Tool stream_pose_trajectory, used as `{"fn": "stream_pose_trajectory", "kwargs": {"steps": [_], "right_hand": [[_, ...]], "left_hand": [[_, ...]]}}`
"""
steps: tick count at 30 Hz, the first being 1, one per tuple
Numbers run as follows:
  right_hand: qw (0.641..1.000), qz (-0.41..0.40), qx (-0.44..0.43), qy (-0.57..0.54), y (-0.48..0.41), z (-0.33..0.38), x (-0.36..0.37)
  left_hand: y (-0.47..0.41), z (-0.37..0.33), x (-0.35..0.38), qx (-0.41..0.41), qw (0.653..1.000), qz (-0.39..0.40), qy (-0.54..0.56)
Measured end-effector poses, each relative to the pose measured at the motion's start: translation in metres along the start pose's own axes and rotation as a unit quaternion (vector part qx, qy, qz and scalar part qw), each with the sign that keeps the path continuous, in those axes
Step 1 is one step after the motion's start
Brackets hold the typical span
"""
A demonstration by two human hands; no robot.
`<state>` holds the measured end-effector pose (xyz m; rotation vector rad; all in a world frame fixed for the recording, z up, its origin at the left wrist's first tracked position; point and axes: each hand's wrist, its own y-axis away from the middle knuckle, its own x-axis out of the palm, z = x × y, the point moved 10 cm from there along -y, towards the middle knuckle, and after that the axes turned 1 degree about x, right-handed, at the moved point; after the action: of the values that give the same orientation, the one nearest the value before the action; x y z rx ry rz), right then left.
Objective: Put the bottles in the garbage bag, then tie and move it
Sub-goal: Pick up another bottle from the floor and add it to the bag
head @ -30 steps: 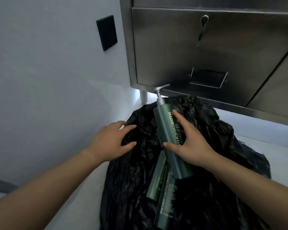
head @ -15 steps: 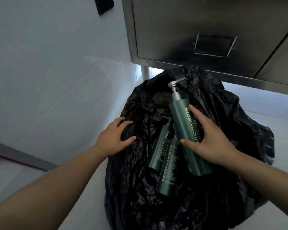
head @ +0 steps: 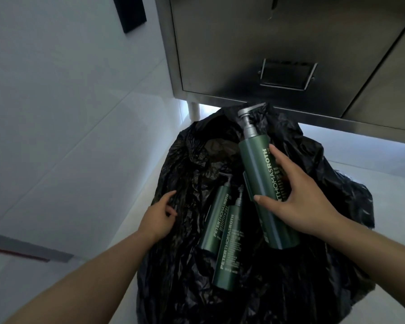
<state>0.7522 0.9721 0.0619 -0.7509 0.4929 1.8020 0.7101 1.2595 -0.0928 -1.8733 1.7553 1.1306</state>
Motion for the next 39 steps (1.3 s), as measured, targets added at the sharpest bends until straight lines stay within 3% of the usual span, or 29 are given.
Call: {"fn": "stream_pose_trajectory", "kwargs": {"steps": [6, 13, 20, 26, 32, 39], "right_hand": [[0.999, -0.033, 0.026, 0.014, -0.012, -0.030, -0.020], [0.996, -0.013, 0.077, 0.051, -0.005, -0.087, -0.008], [0.986, -0.037, 0.112, 0.114, -0.001, -0.136, -0.043], [0.994, -0.046, 0.064, 0.075, 0.009, -0.119, -0.063], [0.999, 0.008, 0.048, -0.005, -0.015, -0.071, 0.000], [0.987, 0.055, 0.122, 0.083, -0.004, -0.094, 0.044]], "left_hand": [[-0.010, -0.022, -0.011, 0.078, 0.993, -0.011, -0.090], [-0.005, -0.007, 0.010, 0.061, 0.986, 0.055, -0.145], [-0.012, -0.025, -0.012, 0.096, 0.991, -0.034, -0.084], [-0.013, -0.088, -0.001, 0.151, 0.985, -0.081, 0.013], [-0.002, -0.096, -0.014, 0.152, 0.985, -0.081, 0.000], [0.016, -0.104, -0.028, 0.183, 0.980, -0.072, -0.034]]}}
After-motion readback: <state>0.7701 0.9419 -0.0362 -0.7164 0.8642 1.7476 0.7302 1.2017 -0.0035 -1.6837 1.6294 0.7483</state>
